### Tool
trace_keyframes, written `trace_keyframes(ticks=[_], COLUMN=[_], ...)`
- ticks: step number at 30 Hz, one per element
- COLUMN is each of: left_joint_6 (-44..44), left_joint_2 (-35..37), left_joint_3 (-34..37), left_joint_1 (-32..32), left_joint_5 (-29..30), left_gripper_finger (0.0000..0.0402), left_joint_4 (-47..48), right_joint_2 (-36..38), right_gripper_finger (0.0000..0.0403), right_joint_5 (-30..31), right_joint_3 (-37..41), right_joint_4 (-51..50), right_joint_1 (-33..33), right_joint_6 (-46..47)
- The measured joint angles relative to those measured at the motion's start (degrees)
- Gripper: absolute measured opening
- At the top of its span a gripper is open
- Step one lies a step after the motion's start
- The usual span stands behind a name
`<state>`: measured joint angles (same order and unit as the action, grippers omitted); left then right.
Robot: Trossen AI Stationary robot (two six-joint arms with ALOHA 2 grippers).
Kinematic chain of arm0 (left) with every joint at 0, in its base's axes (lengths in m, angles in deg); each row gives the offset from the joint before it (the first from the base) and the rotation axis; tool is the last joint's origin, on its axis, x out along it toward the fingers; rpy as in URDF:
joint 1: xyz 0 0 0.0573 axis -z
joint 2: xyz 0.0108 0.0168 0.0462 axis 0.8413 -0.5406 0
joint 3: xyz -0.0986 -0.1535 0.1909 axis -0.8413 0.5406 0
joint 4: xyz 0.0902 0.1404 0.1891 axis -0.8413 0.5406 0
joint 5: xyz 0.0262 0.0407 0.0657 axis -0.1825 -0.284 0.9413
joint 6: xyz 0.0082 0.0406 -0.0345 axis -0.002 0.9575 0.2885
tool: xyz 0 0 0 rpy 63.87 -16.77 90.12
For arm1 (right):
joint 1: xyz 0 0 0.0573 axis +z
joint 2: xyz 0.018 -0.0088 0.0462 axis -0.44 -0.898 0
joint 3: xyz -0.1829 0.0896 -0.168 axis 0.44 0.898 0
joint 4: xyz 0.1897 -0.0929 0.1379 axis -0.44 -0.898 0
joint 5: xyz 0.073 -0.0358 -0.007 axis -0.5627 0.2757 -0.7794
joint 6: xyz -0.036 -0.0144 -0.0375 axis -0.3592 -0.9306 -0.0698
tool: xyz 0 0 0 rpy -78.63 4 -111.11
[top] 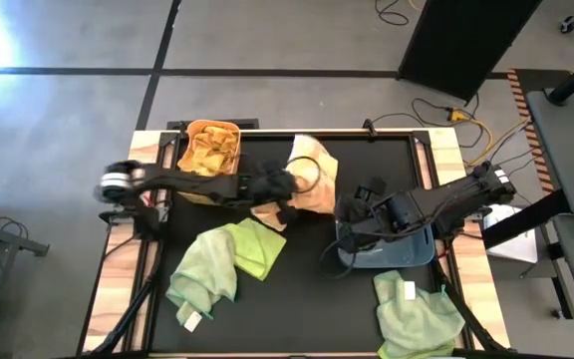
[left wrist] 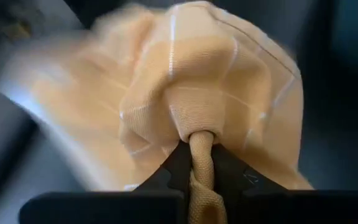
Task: Sort towels by color in basket
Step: Put the light yellow microfiber cloth into the yellow bin
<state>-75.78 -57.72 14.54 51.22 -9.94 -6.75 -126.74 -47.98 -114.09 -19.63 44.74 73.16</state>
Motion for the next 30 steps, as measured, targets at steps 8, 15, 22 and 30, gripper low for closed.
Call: trace_keyframes(ticks=[8,15,22,30], left_joint_6=[0.93,-4.95,-22.02,-24.25], left_joint_2=[27.02,48.96,60.89,65.51], left_joint_3=[7.83,9.71,1.44,-9.24], left_joint_1=[6.48,10.43,10.31,10.37], left_joint_5=[16.94,30.96,32.39,32.26], left_gripper_finger=[0.0015,0.0017,0.0018,0.0019], left_joint_4=[4.42,18.6,50.02,64.98], right_joint_2=[0.1,0.1,0.11,0.12], right_gripper_finger=[0.0239,0.0249,0.0246,0.0231], right_joint_5=[0.22,0.57,2.44,3.8], right_joint_3=[2.09,2.21,2.23,2.23], right_joint_4=[0.06,0.4,0.78,1.84], right_joint_1=[2.27,2.49,2.49,2.45], right_joint_6=[1.36,1.5,3.4,4.44])
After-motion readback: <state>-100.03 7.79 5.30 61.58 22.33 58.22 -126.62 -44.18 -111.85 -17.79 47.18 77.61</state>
